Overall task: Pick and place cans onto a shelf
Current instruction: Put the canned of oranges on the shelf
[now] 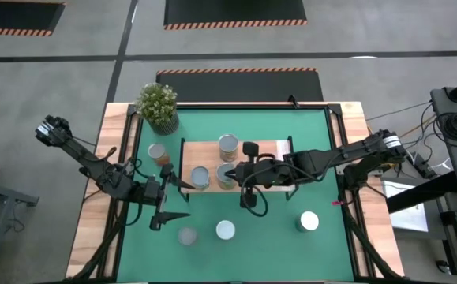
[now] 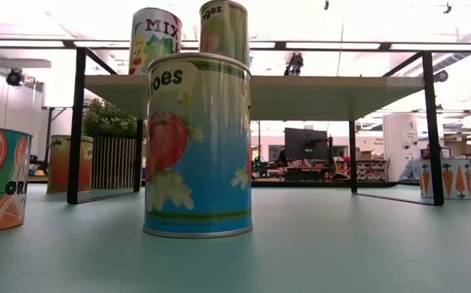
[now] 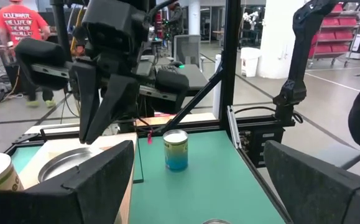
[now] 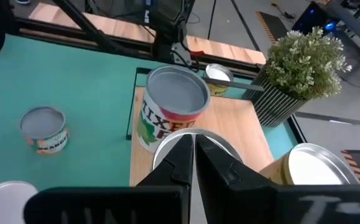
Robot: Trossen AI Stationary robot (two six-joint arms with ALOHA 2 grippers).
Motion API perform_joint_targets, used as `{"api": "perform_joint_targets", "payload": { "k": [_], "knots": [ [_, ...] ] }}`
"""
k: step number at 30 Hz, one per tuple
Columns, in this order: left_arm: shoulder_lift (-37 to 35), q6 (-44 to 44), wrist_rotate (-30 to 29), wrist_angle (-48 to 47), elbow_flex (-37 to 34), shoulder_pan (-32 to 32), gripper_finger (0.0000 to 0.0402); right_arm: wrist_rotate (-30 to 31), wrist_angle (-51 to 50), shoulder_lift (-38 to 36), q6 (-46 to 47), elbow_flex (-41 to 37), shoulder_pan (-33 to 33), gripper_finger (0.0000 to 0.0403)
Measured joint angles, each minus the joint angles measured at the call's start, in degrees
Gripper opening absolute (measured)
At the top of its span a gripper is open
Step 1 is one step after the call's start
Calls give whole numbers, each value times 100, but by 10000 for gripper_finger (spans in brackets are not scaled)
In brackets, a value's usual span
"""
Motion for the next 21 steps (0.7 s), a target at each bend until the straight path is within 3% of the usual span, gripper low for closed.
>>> {"api": "perform_joint_targets", "payload": {
  "k": [21],
  "knots": [
    [7, -20, 0, 6, 0, 0, 340, 6, -533, 167, -119, -18, -19, 9]
  ]
}}
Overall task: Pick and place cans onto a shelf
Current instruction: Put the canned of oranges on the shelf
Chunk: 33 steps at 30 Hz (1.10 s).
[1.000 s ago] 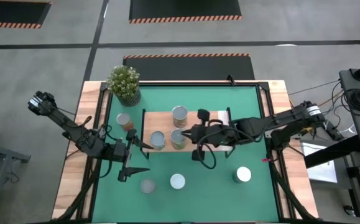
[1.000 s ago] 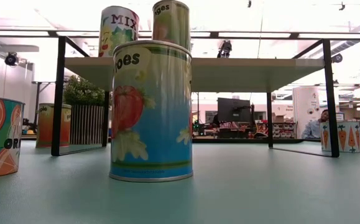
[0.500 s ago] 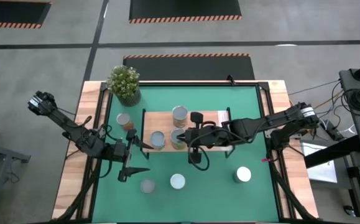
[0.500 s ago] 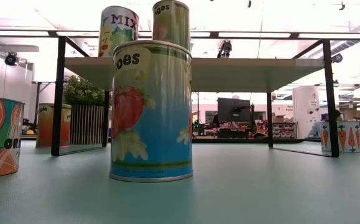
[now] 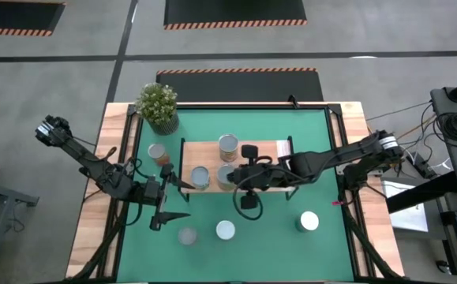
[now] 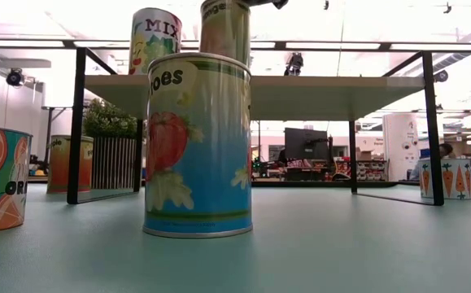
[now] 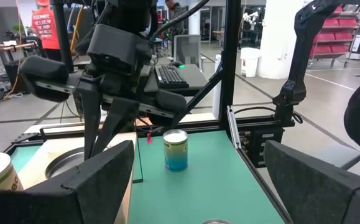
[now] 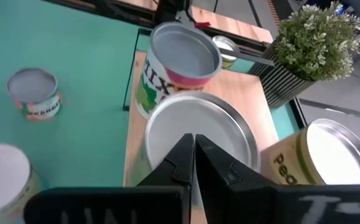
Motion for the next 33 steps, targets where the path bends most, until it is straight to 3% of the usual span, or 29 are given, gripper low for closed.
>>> {"api": "perform_joint_targets", "payload": {
  "k": [11, 33],
  "knots": [
    [2, 0, 0, 9, -2, 0, 340, 37, -531, -224, -88, -2, -6, 9],
    [2, 0, 2, 33, -2, -2, 340, 61, 46, 52, -177, -19, -14, 9]
  ]
}}
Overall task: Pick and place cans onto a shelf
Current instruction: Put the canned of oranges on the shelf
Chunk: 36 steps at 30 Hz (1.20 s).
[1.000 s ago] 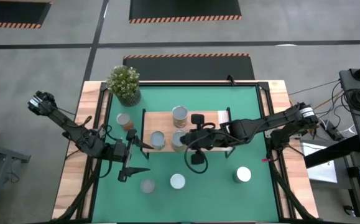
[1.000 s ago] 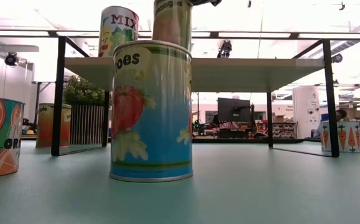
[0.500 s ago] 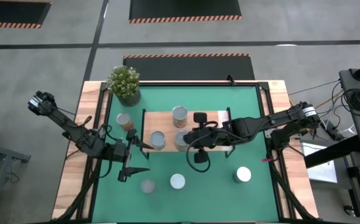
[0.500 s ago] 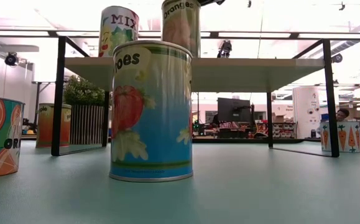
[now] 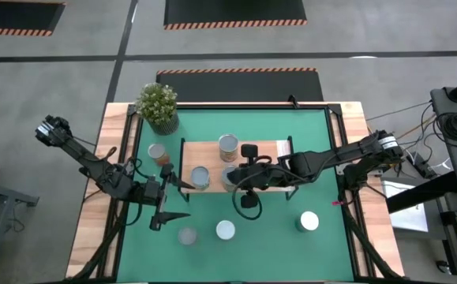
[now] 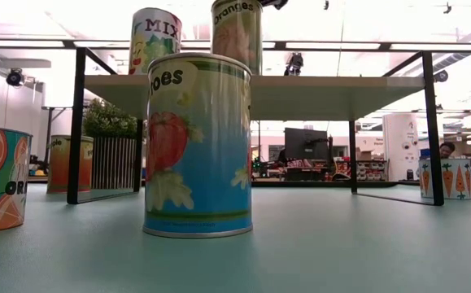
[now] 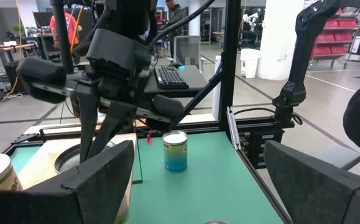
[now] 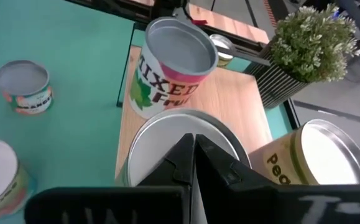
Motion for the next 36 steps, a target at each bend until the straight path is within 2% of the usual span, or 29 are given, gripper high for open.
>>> {"api": "perform_joint_targets", "payload": {
  "k": [19, 36],
  "knots": [
    [0, 0, 0, -2, 0, 2, 340, -58, 599, 135, -350, -12, -22, 9],
    [0, -2, 0, -11, 0, 1, 340, -23, -137, -70, -107, 54, -22, 9]
  ]
}}
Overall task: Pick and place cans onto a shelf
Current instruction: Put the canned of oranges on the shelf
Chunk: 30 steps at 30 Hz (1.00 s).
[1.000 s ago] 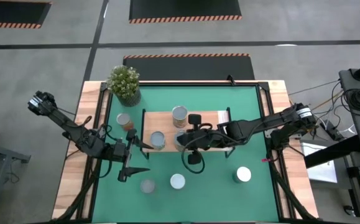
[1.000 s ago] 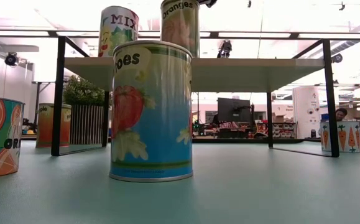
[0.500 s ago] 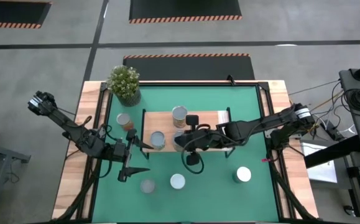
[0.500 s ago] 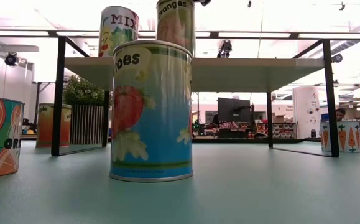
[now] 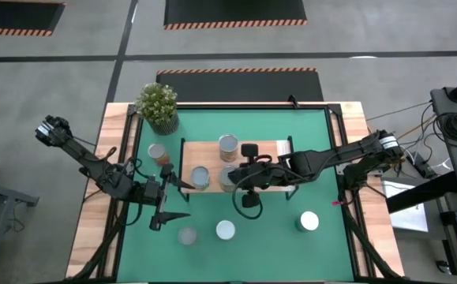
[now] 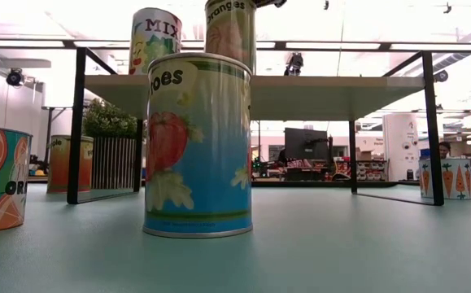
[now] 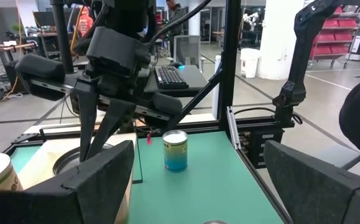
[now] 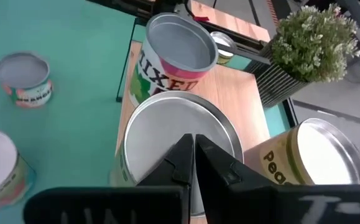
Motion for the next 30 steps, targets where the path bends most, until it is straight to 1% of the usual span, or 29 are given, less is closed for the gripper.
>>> {"api": "perform_joint_targets", "payload": {
  "k": [8, 23, 30],
  "knots": [
    [0, 0, 0, 9, 0, 0, 340, 31, 209, 193, 22, -28, -29, 9],
    [0, 0, 0, 7, 0, 1, 340, -2, 214, 59, -223, -56, -61, 9],
    [0, 0, 0, 11, 0, 0, 340, -12, 155, 48, -464, 240, -63, 9]
  ]
}}
